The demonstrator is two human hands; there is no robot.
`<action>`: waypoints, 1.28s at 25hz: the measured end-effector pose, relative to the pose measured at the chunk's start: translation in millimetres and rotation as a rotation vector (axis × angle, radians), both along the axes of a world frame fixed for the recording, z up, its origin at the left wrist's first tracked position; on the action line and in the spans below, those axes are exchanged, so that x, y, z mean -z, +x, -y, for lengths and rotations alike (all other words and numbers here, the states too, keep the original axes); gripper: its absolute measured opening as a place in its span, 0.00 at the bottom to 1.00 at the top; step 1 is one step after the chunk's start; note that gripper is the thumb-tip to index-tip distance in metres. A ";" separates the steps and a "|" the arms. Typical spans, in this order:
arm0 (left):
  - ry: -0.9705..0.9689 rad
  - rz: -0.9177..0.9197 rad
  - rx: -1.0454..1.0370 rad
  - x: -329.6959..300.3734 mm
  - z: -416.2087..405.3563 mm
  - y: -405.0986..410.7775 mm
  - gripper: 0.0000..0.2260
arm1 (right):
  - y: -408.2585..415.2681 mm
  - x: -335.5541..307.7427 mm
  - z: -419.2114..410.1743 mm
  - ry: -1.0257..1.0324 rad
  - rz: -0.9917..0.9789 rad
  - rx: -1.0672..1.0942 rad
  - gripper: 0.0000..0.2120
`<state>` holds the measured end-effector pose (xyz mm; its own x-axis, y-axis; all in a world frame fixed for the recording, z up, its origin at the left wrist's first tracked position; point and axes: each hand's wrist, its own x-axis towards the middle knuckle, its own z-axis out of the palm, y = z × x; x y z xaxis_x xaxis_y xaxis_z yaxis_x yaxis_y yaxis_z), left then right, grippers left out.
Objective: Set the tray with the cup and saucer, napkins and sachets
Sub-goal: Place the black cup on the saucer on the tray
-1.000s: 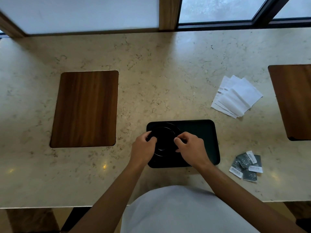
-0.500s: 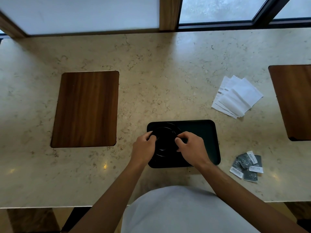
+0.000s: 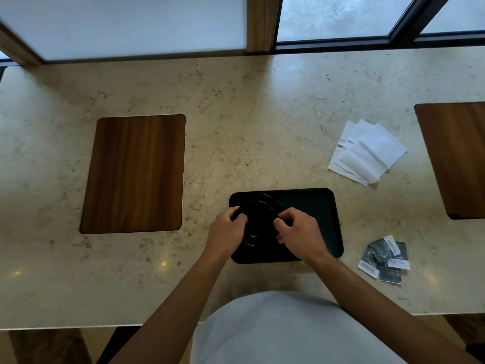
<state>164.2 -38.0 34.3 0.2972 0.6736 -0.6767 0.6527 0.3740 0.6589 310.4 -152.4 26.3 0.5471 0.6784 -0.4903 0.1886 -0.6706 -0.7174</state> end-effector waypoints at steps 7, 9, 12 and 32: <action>0.007 -0.011 0.003 3.4 0.8 -0.1 0.22 | -1.3 1.4 6.1 -0.002 -0.049 0.006 0.02; 0.003 -0.022 -0.007 3.0 0.8 -0.3 0.21 | -1.2 2.5 5.3 -0.004 -0.046 0.009 0.02; 0.008 -0.028 -0.008 2.2 2.3 -0.2 0.20 | -0.3 4.2 4.5 -0.003 -0.030 0.004 0.03; -0.028 0.022 -0.048 4.2 0.2 -18.5 0.17 | 15.4 4.5 4.8 -0.005 -0.237 -0.042 0.15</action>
